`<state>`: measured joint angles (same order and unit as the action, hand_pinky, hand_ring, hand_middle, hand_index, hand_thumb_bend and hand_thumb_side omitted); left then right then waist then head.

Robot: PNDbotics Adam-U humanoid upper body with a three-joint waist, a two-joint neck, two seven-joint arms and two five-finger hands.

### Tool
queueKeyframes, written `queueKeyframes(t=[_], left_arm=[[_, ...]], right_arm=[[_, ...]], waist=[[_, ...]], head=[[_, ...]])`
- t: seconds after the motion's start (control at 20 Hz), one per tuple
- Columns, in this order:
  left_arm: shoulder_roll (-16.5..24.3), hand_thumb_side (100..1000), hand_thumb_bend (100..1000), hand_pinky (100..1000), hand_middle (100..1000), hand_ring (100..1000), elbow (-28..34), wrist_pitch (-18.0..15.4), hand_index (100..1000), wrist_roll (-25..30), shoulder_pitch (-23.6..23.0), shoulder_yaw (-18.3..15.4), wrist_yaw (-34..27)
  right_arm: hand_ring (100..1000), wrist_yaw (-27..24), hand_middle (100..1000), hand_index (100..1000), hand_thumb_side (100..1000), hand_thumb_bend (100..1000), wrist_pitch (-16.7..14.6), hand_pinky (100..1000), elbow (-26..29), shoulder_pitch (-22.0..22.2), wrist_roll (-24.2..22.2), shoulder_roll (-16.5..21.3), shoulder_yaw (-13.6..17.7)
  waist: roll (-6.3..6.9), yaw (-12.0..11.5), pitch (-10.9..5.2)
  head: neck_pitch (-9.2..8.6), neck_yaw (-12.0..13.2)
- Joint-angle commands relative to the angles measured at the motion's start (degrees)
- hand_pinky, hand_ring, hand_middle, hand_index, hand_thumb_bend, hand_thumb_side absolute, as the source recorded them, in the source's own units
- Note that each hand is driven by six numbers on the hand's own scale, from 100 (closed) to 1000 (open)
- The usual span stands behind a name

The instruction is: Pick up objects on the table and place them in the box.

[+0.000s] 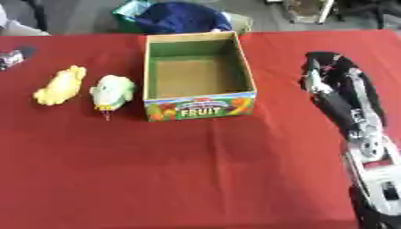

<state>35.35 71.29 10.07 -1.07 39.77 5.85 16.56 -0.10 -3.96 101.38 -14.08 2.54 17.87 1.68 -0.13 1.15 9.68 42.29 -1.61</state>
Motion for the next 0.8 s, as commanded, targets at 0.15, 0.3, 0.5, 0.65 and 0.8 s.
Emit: queueKeyframes(t=[0.15, 0.3, 0.5, 0.65, 0.8], left_arm=[[0.93, 286, 831, 621, 627, 773, -3.45, 0.6, 728, 4.11, 3.89, 1.26, 6.03], [-0.17, 258, 831, 622, 624, 766, -5.48, 1.84, 727, 5.82, 5.77, 2.14, 10.55], [-2.19, 233, 812, 604, 607, 742, -8.35, 2.99, 727, 7.8, 7.99, 2.88, 15.61], [-3.66, 230, 791, 597, 599, 729, -10.42, 3.57, 726, 8.19, 9.14, 3.13, 18.71], [-5.0, 226, 782, 588, 585, 712, -12.51, 4.15, 722, 8.27, 9.88, 3.22, 21.15]], right_arm=[[523, -0.18, 567, 729, 451, 100, -0.05, 518, 0.4, -0.32, -0.19, 0.61, 0.0], [524, -0.21, 567, 729, 452, 100, -0.04, 518, 0.37, -0.28, -0.23, 0.55, -0.03], [524, -0.25, 567, 729, 453, 100, -0.03, 518, 0.34, -0.18, -0.3, 0.44, -0.09], [524, -0.29, 567, 729, 453, 100, -0.02, 518, 0.32, -0.14, -0.37, 0.37, -0.13], [524, -0.29, 567, 729, 452, 100, 0.0, 518, 0.28, -0.09, -0.4, 0.34, -0.15]], waist=[[0.05, 0.19, -1.05], [0.03, 0.26, -1.11], [-0.02, 0.34, -1.19], [-0.08, 0.44, -1.21], [-0.13, 0.51, -1.22]], head=[[0.32, 0.1], [0.43, 0.14], [0.56, 0.11], [0.61, 0.1], [0.65, 0.15]])
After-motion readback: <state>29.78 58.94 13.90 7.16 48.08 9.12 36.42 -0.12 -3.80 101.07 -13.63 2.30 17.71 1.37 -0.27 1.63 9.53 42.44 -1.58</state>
